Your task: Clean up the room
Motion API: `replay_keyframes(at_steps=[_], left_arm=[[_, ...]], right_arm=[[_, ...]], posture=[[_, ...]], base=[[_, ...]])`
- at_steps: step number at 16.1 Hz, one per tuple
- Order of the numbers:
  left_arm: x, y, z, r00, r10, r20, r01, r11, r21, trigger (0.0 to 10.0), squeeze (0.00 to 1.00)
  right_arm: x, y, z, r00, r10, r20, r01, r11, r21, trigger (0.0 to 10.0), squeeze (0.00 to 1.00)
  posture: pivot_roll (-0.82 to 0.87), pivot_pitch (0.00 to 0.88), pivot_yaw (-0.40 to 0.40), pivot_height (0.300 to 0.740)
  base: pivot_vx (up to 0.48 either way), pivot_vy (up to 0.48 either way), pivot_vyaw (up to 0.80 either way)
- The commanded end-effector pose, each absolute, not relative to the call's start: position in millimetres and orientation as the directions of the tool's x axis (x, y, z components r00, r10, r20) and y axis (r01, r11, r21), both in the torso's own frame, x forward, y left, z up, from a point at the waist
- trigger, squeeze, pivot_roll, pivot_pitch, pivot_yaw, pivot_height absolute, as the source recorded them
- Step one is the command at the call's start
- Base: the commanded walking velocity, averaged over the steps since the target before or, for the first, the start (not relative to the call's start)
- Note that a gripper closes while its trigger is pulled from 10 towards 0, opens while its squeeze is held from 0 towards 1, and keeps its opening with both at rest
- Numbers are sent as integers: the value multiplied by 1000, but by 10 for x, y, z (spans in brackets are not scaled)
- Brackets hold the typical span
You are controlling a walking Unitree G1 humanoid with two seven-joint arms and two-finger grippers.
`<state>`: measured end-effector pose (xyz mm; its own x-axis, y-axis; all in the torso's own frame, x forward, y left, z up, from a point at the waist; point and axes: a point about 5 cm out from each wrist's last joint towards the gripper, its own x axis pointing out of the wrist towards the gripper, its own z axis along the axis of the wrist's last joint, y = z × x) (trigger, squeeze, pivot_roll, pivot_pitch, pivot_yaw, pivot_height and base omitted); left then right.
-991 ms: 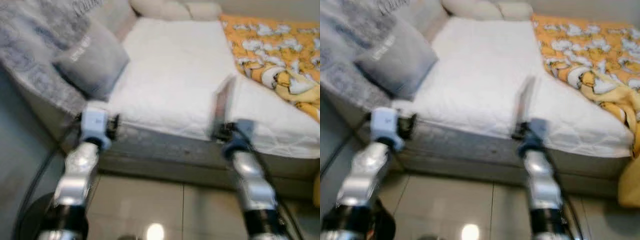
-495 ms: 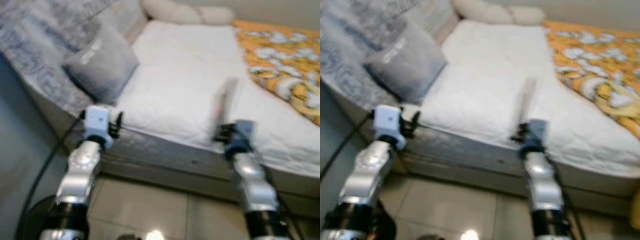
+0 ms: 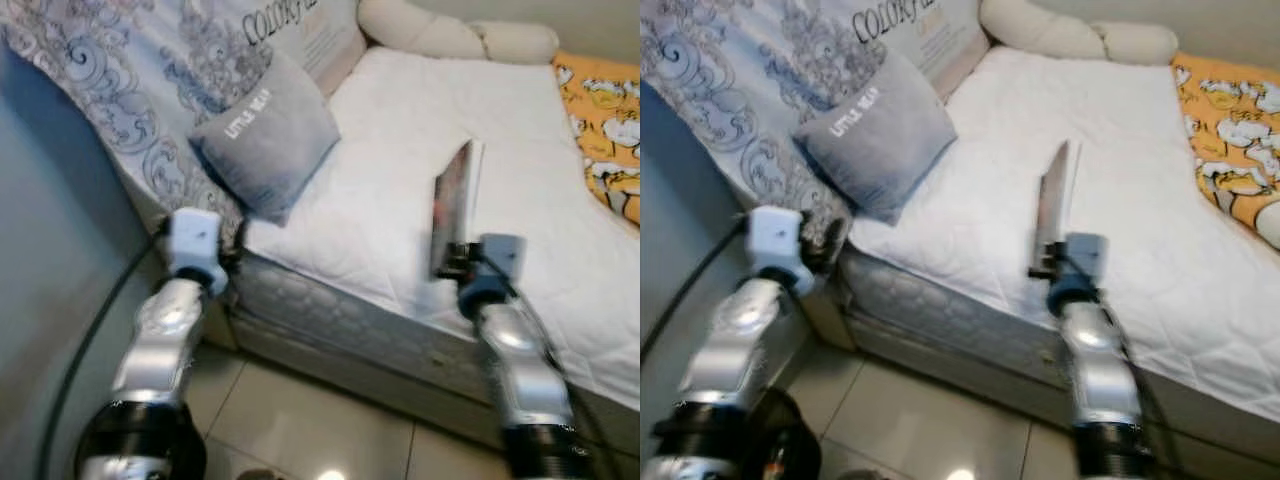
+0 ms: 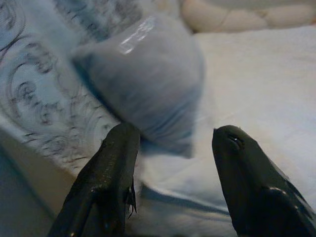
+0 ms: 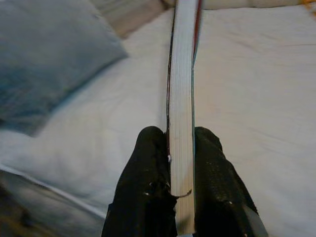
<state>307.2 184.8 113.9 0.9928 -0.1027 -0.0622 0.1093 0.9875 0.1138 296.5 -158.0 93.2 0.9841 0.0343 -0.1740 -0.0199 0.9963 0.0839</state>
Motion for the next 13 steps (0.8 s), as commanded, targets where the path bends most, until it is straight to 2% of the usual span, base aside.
replay_keyframes(at_steps=[1,8,10,13], left_arm=[[3090,1754,1177,991,-124,-49,129,985,111,10000,0],[3060,1741,1152,992,-116,-52,121,987,106,10000,0],[3039,1745,1141,992,-112,-56,117,987,106,10000,0],[3014,1747,1133,992,-114,-59,120,987,110,10000,0]], right_arm=[[2997,-1664,1053,992,18,-125,-9,997,77,10000,0],[3048,-1600,1096,989,76,-126,-69,996,57,10000,0],[3050,-1579,1098,987,95,-128,-87,994,61,10000,0],[3060,-1593,1081,988,67,-139,-55,995,84,10000,0]], posture=[[0,0,21,740],[5,0,-1,740],[9,0,-5,740],[12,0,-10,740]], base=[[334,0,0],[337,0,0],[339,0,672],[341,0,0]])
